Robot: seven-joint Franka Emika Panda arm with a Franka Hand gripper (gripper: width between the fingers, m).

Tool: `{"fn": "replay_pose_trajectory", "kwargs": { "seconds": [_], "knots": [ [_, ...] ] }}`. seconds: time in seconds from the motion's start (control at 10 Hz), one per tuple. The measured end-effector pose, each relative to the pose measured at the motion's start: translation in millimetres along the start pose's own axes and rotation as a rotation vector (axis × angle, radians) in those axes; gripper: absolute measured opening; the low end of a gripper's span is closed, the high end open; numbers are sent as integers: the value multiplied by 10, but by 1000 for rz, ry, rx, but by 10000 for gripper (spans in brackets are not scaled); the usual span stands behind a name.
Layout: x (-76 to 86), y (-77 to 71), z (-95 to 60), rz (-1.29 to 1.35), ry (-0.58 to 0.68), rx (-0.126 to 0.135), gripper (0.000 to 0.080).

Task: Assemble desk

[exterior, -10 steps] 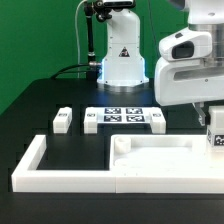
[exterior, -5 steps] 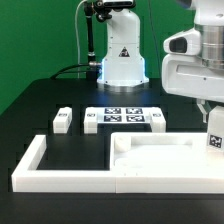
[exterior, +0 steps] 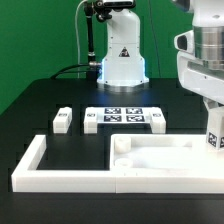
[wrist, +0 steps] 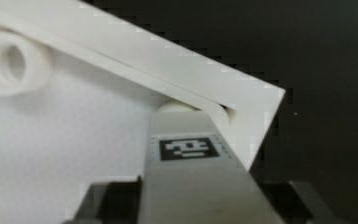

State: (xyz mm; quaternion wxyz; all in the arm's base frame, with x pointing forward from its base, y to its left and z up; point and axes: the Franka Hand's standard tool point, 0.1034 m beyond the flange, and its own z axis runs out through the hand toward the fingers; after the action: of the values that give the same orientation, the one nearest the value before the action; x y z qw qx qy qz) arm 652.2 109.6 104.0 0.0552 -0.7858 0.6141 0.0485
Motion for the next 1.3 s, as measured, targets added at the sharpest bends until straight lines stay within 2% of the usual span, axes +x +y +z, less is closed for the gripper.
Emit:
{"fn": "replay_pose_trajectory", "kwargs": {
  "seconds": [0.1,0.2,0.4,0.6,0.9,1.1,1.2,1.3],
  "knots": [
    [-9,1,9,-20,-2,-1,373],
    [-9,1,9,-46,-2,-1,373],
    [-3,5,9,-346,16,-8,619],
    [-5,2,1,-664,19,-13,641],
    [15,8,3,-921,21,-20,649],
    [57,-15,-74,-1301,57,-51,649],
    [101,-43,-115,-1500,79,-39,649],
    [120,-22,-92,-1519,89,-31,649]
  ]
}}
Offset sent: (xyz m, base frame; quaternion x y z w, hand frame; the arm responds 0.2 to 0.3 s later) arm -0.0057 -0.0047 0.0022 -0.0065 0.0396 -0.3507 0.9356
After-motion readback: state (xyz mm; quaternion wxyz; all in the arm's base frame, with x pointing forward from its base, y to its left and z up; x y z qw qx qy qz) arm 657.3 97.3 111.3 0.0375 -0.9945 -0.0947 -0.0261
